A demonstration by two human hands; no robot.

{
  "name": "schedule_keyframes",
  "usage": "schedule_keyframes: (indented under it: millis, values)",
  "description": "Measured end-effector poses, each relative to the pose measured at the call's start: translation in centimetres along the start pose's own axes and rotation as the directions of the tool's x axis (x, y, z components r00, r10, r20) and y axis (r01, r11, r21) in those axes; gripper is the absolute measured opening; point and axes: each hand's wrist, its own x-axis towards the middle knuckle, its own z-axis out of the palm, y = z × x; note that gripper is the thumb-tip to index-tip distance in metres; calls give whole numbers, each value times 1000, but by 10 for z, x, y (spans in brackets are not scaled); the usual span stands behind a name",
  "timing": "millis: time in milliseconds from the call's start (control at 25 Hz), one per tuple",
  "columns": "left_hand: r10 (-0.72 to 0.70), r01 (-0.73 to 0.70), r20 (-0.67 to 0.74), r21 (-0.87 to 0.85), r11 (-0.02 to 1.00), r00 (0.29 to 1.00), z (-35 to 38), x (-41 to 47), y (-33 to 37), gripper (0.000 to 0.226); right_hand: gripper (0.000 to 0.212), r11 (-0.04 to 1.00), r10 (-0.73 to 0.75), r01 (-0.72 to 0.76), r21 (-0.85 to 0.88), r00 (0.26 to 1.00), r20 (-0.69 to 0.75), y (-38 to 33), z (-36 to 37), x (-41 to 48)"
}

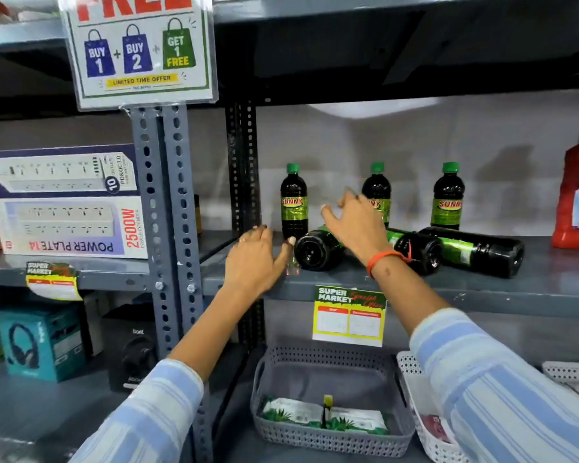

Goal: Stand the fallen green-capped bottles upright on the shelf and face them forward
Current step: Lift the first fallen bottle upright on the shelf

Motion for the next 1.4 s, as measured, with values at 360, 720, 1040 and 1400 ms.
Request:
schedule_keyframes:
  millis: [360,720,1040,1400]
  values:
    - [106,-108,49,42,993,993,10,-28,-20,50,62,885,464,-378,-273,654,598,-28,32,41]
    - [131,-131,-94,10,991,987,18,-28,-23,52,107,976,183,-197,90,972,146,-43,76,34]
    - [144,-145,-54,-7,989,988,13,-29,-29,58,115,959,176,-195,205,978,108,-33,99,19]
    - [76,-69,-67,97,993,995,11,-35,-33,61,91,915,232,-311,256,926,299,-29,102,15]
